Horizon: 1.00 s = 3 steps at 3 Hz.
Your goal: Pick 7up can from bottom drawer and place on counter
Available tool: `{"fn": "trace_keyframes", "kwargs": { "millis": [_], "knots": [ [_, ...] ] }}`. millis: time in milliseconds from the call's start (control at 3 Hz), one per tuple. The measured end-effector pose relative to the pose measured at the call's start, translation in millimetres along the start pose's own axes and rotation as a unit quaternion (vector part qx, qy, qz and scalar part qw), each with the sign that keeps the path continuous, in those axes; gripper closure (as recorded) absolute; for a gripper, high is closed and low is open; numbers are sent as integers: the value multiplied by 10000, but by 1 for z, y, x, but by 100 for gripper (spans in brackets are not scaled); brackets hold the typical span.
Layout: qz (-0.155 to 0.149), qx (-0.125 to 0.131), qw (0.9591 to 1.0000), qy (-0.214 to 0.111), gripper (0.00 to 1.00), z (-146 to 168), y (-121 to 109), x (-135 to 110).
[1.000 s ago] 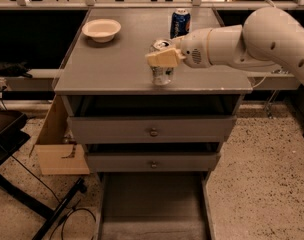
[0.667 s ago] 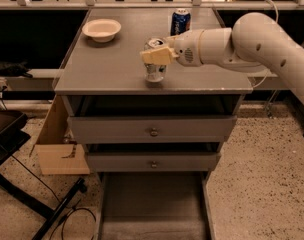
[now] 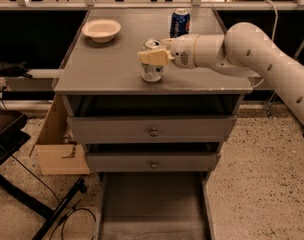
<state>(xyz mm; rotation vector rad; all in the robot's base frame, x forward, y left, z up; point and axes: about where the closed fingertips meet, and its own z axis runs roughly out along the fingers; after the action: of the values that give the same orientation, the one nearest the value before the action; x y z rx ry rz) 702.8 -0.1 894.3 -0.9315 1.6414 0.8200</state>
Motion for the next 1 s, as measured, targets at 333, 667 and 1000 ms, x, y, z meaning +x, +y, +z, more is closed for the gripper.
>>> {"fn": "trace_keyframes", "kwargs": {
  "millis": [333, 667, 1000],
  "knots": [
    [0, 0, 10000, 0, 60, 0, 0, 0],
    [0, 0, 10000, 0, 37, 0, 0, 0],
    [1, -3, 10000, -3, 14, 0, 0, 0]
  ]
}}
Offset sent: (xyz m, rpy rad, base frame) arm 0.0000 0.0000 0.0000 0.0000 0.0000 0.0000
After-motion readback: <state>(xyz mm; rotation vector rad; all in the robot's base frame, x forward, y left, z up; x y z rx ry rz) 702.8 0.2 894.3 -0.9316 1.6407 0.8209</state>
